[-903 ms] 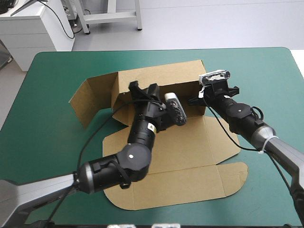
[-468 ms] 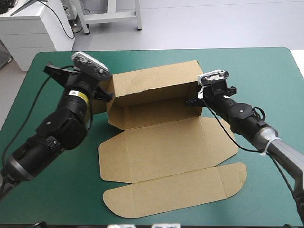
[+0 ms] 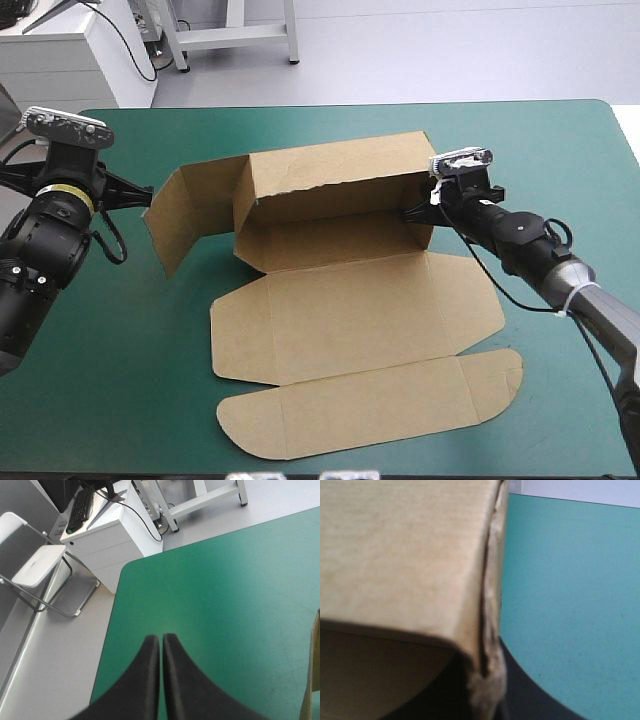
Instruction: Fold the box
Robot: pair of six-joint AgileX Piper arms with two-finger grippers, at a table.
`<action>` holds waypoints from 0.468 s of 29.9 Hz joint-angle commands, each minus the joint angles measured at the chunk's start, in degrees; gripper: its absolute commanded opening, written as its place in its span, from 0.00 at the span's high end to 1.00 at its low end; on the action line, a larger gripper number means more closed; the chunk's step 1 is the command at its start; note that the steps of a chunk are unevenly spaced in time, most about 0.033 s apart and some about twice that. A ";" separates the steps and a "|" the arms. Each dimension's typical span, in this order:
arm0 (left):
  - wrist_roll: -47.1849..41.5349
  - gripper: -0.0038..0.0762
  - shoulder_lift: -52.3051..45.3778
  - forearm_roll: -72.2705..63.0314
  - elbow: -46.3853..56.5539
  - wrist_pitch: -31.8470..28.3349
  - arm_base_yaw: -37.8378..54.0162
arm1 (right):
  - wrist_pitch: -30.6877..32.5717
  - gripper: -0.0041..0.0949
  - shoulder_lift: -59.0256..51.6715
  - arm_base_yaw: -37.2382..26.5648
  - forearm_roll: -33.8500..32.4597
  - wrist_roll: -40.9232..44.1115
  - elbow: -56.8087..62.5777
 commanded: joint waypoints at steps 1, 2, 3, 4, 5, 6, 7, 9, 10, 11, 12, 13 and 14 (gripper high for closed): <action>1.66 0.95 -1.32 -1.85 -1.71 -3.24 1.29 | 10.49 0.96 -2.31 -3.21 -16.82 15.46 -5.40; 1.66 0.95 -1.32 -2.20 -1.71 -3.38 1.29 | 15.39 0.96 -2.18 -4.03 -24.86 21.64 -7.44; 1.66 0.95 -1.32 -2.62 -1.71 -3.67 1.29 | 20.55 0.96 -2.18 -4.93 -37.52 31.41 -9.73; 1.66 0.95 -1.32 -3.06 -1.71 -3.92 1.29 | 25.56 0.96 -2.18 -5.08 -45.14 37.20 -12.09; 1.66 0.95 -1.32 -3.31 -1.71 -4.08 1.29 | 29.22 0.96 -2.18 -5.19 -53.31 42.66 -13.90; 1.66 0.95 -1.21 -3.31 -1.71 -4.08 1.29 | 34.04 0.96 -2.18 -5.19 -59.18 45.94 -16.53; 1.66 0.95 -1.10 -3.41 -1.71 -4.08 1.29 | 36.58 0.96 -2.18 -5.19 -62.26 47.65 -18.15; 1.66 0.95 -1.12 -3.94 -1.71 -3.59 1.29 | 41.31 0.96 -2.18 -5.19 -63.15 47.86 -21.70; 1.66 0.95 -1.12 -4.39 -1.71 -3.24 1.29 | 42.76 0.96 -2.18 -5.19 -62.74 48.14 -22.99; 1.66 0.95 -1.08 -4.97 -1.71 -2.72 1.29 | 44.16 0.96 -2.18 -5.19 -61.92 48.38 -24.43; 1.66 0.95 -0.98 -5.43 -1.71 -2.40 1.29 | 45.41 0.96 -2.18 -5.19 -61.12 49.25 -25.81; 1.66 0.95 -0.83 -5.54 -1.71 -2.07 1.29 | 46.44 0.96 -2.18 -5.19 -61.12 50.45 -27.17; 1.66 0.95 -0.53 -5.54 -1.71 -1.90 1.29 | 47.34 0.96 -2.18 -5.19 -61.28 52.12 -28.44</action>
